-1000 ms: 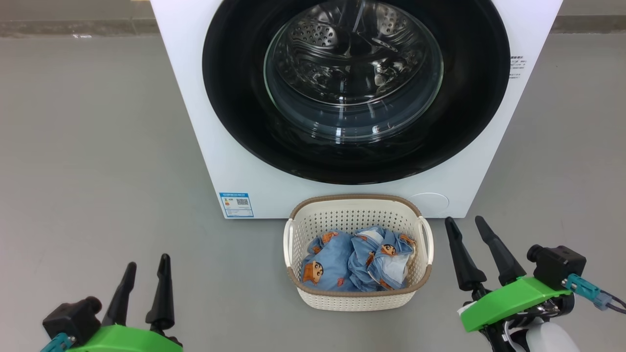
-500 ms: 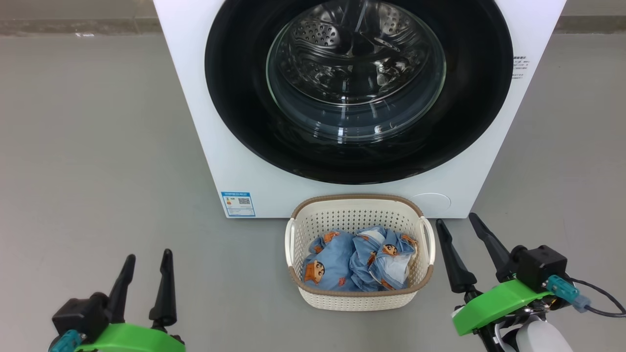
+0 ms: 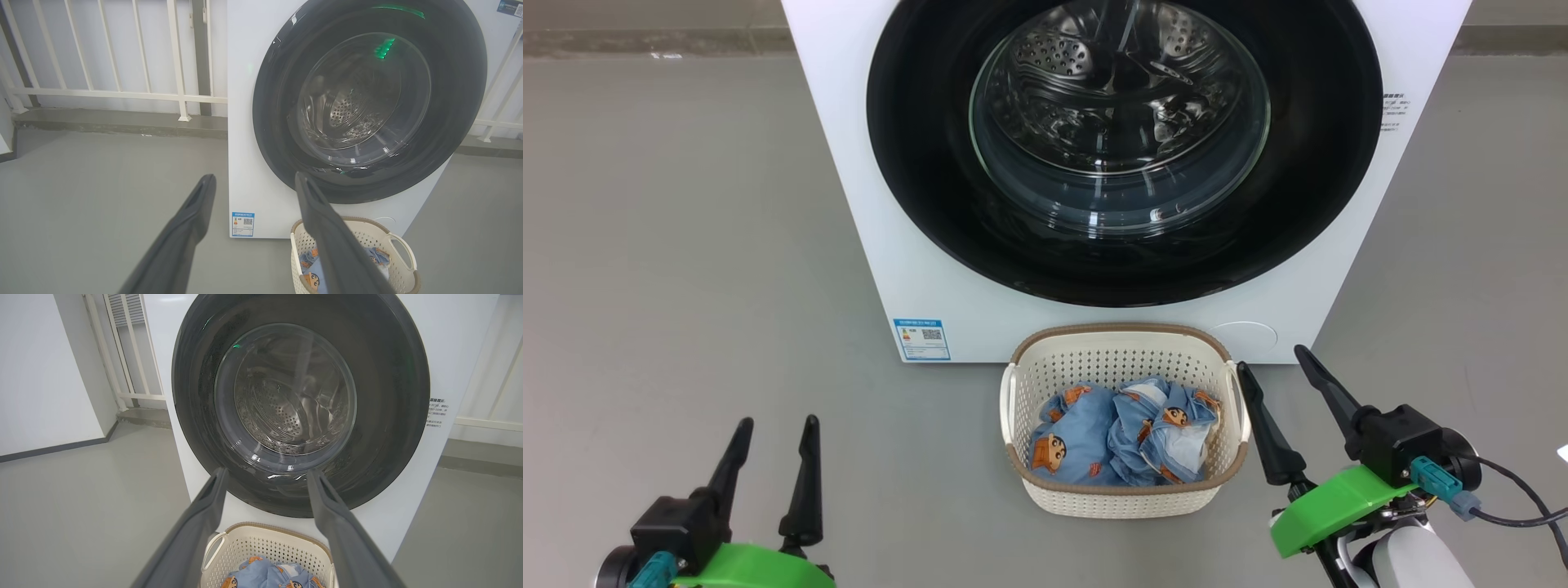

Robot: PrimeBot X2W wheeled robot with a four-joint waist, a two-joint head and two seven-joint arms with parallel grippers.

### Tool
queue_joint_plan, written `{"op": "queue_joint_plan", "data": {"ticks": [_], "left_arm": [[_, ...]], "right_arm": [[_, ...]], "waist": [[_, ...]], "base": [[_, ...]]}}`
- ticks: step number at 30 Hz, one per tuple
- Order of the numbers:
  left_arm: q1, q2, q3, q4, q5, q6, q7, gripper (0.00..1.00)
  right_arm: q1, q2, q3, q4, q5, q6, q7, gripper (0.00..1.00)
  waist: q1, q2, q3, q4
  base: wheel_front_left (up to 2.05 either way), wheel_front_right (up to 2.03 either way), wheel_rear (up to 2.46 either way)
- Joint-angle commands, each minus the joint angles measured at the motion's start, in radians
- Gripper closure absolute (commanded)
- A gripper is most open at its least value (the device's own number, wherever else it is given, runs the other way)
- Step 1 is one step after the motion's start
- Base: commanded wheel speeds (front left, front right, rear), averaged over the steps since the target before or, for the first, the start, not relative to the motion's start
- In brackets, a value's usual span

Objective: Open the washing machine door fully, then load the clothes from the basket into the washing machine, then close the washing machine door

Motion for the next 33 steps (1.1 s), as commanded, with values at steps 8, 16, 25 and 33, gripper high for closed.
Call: {"op": "queue_joint_plan", "data": {"ticks": [8,16,25,33], "left_arm": [[-0.051,0.017,0.037,-0.024,0.004,-0.002,-0.01,0.0],[-0.051,0.015,0.04,-0.024,0.001,-0.002,-0.01,0.0],[-0.05,0.015,0.041,-0.026,-0.001,-0.002,-0.01,0.0],[-0.05,0.017,0.042,-0.027,-0.003,-0.002,-0.01,0.0]], "right_arm": [[-0.038,0.005,0.018,-0.022,-0.005,0.001,-0.012,0.0],[-0.038,0.006,0.014,-0.022,-0.007,0.001,-0.012,0.0],[-0.037,0.008,0.006,-0.023,-0.006,0.001,-0.012,0.0],[-0.036,0.01,0.005,-0.022,-0.006,0.001,-0.012,0.0]], "waist": [[-0.0001,0.0,0.0,0.0],[-0.0001,0.0,0.0,0.001],[-0.0001,0.0,0.001,0.001],[-0.0001,0.0,0.001,0.002]], "base": [[0.0,0.0,0.0],[0.0,0.0,0.0],[0.0,0.0,0.0],[0.0,0.0,0.0]]}}
